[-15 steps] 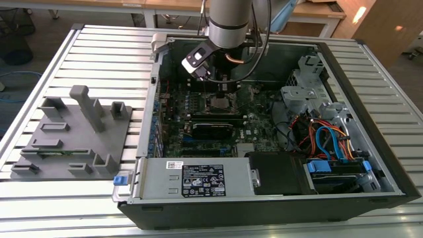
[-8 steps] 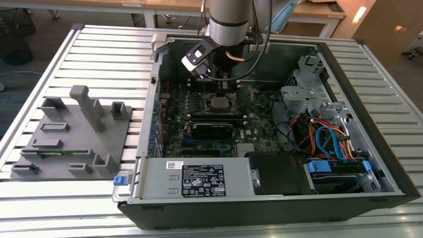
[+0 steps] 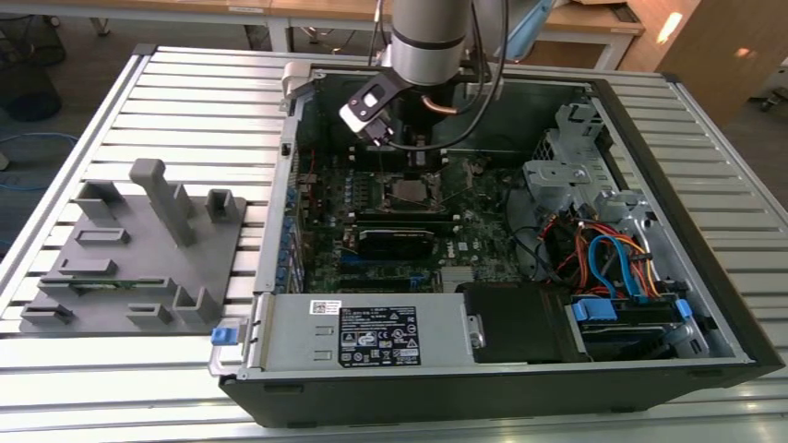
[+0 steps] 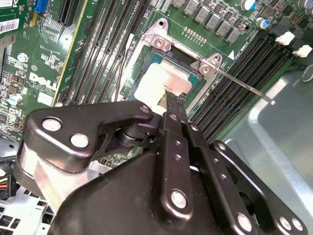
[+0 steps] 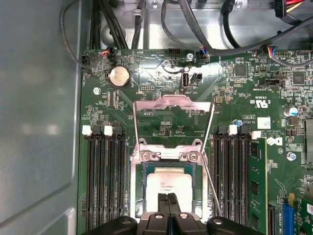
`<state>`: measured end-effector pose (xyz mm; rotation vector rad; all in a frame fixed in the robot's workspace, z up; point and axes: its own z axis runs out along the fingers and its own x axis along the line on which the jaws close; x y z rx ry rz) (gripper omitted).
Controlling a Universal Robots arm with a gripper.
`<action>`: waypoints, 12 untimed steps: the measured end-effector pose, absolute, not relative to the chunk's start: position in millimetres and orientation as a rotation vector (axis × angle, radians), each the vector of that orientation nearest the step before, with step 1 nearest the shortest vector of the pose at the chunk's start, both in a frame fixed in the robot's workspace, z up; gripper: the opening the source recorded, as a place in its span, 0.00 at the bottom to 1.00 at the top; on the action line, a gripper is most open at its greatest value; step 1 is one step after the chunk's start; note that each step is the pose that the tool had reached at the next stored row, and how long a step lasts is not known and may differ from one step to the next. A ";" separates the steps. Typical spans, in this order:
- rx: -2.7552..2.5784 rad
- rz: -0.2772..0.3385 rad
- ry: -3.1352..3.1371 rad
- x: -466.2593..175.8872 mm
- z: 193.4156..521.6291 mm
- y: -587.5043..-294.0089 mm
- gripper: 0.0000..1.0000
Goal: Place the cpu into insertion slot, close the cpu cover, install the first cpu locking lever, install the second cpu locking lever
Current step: 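Close the cpu cover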
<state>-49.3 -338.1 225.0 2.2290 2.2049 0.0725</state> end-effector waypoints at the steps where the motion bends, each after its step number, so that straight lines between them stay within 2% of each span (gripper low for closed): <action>1: 2.229 0.073 2.205 -48.8 225.0 -338.1 0.10; 12: 2.229 0.073 2.205 -48.0 224.9 -338.1 0.10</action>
